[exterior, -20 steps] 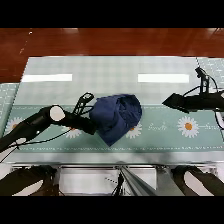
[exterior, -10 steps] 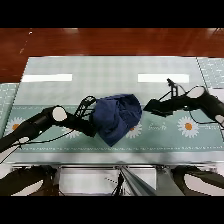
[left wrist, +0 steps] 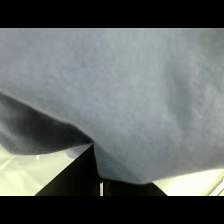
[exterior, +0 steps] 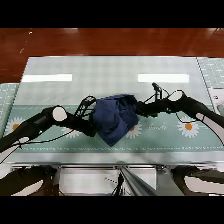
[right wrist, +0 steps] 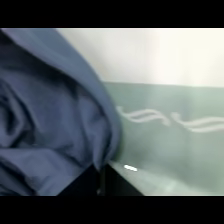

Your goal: Fold the shirts.

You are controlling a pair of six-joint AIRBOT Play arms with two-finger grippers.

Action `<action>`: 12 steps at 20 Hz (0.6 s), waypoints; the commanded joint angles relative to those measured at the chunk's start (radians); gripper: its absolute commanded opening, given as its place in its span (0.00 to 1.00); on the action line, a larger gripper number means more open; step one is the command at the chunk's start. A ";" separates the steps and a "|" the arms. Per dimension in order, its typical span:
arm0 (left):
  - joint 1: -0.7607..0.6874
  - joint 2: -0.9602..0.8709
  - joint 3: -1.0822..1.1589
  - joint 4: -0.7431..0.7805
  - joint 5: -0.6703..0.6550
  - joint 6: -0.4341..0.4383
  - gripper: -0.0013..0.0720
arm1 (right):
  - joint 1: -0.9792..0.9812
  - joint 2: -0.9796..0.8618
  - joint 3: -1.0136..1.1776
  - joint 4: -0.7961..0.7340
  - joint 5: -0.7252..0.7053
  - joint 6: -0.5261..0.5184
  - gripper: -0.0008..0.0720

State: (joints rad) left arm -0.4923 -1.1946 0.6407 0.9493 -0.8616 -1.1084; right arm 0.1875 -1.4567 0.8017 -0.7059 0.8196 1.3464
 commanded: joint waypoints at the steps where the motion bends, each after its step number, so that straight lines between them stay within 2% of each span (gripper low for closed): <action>1: 0.000 0.002 0.037 0.031 -0.003 0.001 0.05 | 0.002 0.018 0.021 0.045 0.021 -0.049 0.05; 3: 0.000 0.031 0.111 0.105 -0.069 0.000 0.04 | -0.041 0.097 0.066 0.037 0.073 -0.097 0.05; 6: 0.001 0.129 0.267 0.327 -0.179 -0.015 0.04 | -0.135 0.273 0.150 0.024 0.080 -0.103 0.05; 9: 0.001 0.256 0.456 0.601 -0.236 -0.125 0.04 | -0.245 0.453 0.258 -0.024 0.079 -0.103 0.05; 12: 0.001 0.359 0.640 0.744 -0.237 -0.170 0.04 | -0.335 0.593 0.351 -0.039 0.078 -0.102 0.05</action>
State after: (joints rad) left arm -0.4923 -0.9283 1.1198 1.4845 -1.0679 -1.2152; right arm -0.0643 -0.9977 1.0672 -0.7219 0.8963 1.2488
